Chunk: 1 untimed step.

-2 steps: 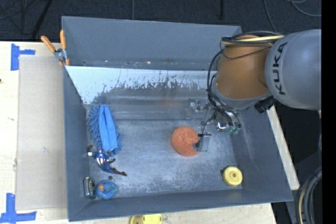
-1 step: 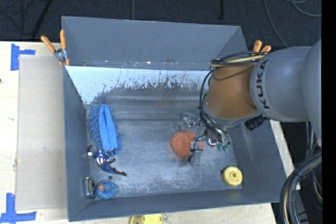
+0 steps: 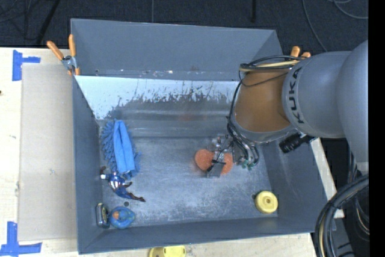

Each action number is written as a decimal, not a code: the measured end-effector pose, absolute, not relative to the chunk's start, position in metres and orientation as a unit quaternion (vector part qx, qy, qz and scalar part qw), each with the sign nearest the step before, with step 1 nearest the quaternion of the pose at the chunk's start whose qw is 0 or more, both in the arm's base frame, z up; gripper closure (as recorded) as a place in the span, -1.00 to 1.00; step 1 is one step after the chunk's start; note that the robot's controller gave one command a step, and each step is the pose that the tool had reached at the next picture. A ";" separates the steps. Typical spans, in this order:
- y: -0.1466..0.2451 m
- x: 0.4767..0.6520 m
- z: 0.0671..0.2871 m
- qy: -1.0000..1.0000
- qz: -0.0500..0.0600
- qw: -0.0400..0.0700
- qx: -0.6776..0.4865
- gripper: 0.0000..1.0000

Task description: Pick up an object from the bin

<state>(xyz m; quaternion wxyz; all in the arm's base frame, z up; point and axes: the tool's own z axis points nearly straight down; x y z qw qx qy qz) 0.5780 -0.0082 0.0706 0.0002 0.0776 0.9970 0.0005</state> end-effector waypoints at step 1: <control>-0.008 0.578 0.071 0.997 0.001 0.000 0.078 1.00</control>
Offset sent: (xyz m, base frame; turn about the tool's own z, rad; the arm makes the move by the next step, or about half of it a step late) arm 0.0000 0.0000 0.0212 0.0000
